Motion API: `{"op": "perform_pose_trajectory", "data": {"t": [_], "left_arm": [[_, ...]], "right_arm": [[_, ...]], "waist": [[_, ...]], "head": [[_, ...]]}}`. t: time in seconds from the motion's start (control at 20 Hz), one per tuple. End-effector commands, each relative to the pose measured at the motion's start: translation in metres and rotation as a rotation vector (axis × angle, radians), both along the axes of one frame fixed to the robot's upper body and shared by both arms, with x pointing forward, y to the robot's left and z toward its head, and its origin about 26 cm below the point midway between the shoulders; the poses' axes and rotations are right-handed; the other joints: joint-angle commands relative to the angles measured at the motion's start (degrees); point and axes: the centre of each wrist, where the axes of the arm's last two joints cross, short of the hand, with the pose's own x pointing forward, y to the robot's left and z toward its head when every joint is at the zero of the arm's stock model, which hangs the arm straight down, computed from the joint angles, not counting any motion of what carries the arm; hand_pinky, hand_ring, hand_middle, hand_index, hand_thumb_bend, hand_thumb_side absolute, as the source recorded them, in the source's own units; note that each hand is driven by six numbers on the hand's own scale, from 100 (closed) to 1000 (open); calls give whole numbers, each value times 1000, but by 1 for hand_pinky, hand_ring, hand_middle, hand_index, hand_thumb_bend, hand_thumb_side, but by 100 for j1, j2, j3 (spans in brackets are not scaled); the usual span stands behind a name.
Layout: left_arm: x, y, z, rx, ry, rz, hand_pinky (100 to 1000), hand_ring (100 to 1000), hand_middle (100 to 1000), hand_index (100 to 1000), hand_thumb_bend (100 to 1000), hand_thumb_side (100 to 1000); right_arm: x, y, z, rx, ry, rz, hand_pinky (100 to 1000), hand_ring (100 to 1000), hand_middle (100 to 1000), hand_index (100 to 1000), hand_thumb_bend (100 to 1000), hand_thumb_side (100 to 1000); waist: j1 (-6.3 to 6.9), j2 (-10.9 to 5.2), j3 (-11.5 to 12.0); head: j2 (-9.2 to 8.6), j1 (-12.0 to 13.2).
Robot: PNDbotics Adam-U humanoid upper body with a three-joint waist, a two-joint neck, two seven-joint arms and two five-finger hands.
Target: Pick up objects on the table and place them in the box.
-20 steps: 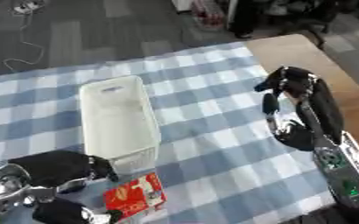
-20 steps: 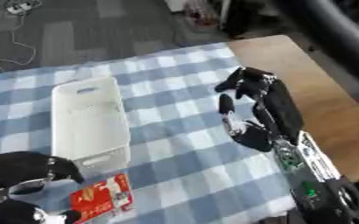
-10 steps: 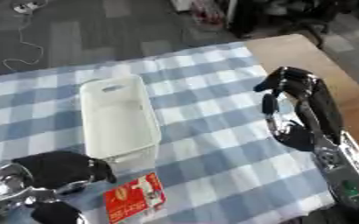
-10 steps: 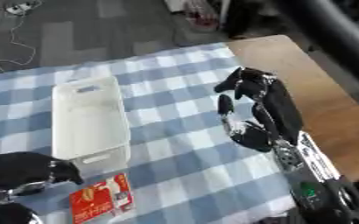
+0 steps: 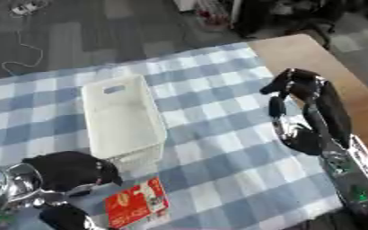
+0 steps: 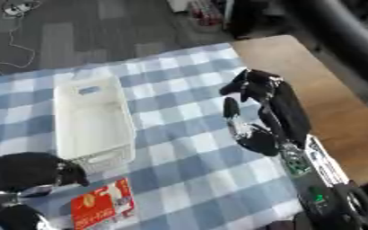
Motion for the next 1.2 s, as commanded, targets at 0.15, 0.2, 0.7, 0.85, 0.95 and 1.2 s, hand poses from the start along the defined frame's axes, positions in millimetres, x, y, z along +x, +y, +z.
{"op": "perform_pose_trajectory", "data": {"t": [0.15, 0.2, 0.7, 0.85, 0.95, 1.2], "left_arm": [[3, -6, 6, 13, -8, -18, 705, 815, 840, 922, 321, 1000], [4, -7, 6, 8, -3, -15, 689, 808, 834, 921, 320, 1000], [5, -16, -1, -36, 56, -18, 508, 697, 747, 890, 299, 1000], [4, -20, 0, -56, 64, -18, 506, 698, 744, 888, 300, 1000], [4, -22, 0, -60, 67, -20, 512, 702, 745, 889, 298, 1000], [4, -23, -2, -45, 55, -23, 551, 725, 758, 890, 306, 1000]], "right_arm": [[2, -2, 12, -24, -26, 21, 345, 345, 496, 619, 100, 927], [3, -1, 13, -26, -26, 25, 345, 346, 496, 619, 100, 928], [6, -1, 18, -40, -22, 56, 349, 351, 499, 620, 100, 928], [6, 0, 18, -45, -16, 61, 351, 353, 500, 620, 100, 929], [5, 0, 18, -50, -13, 62, 353, 355, 502, 621, 100, 930], [5, 0, 17, -56, -8, 64, 355, 358, 503, 622, 100, 930]], "waist": [[26, -70, -64], [31, -70, -80], [75, -91, -158], [75, -93, -156], [74, -92, -153], [75, -93, -153]], "head": [[-19, 83], [-19, 86], [-19, 89], [-19, 85], [-19, 85], [-19, 92]]}}
